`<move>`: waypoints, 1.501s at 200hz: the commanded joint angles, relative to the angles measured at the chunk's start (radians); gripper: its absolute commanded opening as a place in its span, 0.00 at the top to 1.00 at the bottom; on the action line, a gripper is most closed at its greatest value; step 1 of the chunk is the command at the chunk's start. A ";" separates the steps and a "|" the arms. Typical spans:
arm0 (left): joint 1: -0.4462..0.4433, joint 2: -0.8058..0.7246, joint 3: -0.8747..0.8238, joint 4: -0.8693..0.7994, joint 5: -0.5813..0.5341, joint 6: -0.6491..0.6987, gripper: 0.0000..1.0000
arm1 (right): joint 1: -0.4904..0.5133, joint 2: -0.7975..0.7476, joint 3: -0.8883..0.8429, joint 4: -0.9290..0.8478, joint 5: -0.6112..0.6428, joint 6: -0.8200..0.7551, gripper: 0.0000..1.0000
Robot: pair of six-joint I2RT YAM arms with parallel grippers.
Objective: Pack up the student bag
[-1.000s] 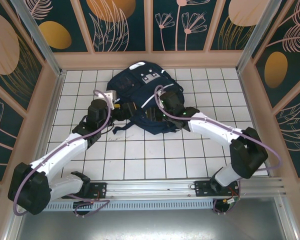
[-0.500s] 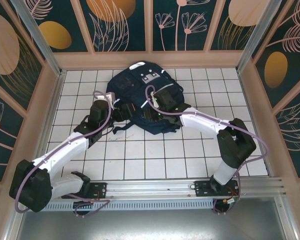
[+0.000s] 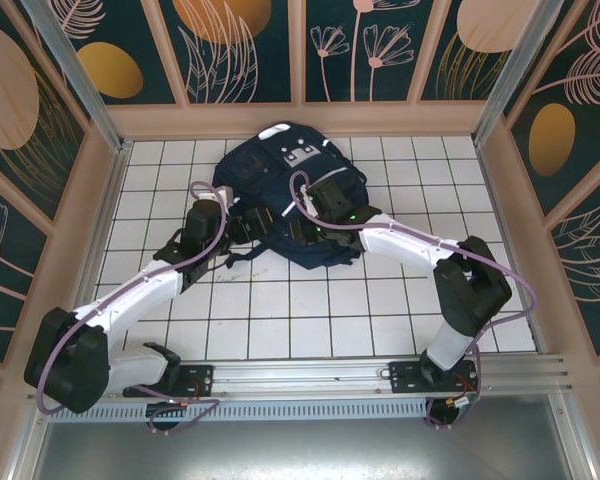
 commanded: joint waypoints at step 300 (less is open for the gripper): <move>0.010 0.384 0.150 0.226 0.145 -0.173 0.73 | -0.116 -0.190 -0.091 -0.115 0.221 -0.031 0.95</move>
